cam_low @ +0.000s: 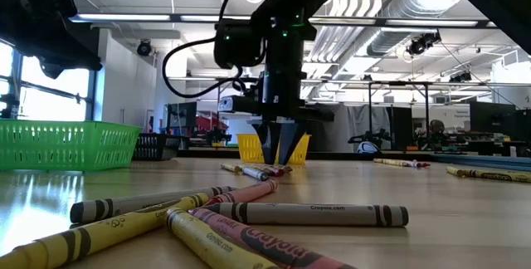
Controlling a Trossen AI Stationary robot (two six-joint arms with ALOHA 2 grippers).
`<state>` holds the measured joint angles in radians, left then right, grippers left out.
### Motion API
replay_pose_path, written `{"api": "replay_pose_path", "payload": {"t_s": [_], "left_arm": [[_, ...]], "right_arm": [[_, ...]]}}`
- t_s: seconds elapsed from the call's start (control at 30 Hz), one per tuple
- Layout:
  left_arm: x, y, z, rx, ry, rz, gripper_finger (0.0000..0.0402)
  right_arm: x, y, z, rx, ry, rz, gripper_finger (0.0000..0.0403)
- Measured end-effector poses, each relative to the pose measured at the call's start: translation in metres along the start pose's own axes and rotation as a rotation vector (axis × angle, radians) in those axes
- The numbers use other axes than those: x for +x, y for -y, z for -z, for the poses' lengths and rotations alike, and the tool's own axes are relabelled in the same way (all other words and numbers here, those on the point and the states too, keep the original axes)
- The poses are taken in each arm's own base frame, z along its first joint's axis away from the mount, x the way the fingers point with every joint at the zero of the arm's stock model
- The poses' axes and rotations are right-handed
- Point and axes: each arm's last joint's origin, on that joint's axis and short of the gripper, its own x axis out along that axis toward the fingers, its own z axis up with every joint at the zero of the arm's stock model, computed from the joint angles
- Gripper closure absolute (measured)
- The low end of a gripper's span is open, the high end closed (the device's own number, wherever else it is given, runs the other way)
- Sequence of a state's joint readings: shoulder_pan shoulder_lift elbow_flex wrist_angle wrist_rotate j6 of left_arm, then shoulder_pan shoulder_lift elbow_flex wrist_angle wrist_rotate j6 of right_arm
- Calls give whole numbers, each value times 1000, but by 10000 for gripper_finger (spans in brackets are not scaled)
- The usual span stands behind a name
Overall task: Sort crayons
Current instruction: Put the blue crayon into the green bin
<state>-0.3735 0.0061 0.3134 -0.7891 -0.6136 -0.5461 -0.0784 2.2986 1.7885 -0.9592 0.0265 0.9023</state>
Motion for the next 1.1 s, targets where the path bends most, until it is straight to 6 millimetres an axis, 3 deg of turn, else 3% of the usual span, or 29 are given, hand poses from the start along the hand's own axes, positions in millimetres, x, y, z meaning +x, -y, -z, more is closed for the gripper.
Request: {"api": "replay_pose_path", "payload": {"t_s": [0.13, 0.3, 0.57, 0.8, 1.1], "left_arm": [[0, 0, 0, 0, 0, 0, 328], [0, 0, 0, 0, 0, 0, 328], [0, 0, 0, 0, 0, 0, 328], [0, 0, 0, 0, 0, 0, 328], [0, 0, 0, 0, 0, -1, 328]], "right_arm": [[1, 0, -1, -13, 15, 11, 338], [1, 2, -3, -63, 12, 7, 391], [-15, 5, -1, -135, 16, -4, 396], [-59, 9, -2, -180, 97, -62, 398], [-139, 22, 2, -151, 338, -158, 397]]}}
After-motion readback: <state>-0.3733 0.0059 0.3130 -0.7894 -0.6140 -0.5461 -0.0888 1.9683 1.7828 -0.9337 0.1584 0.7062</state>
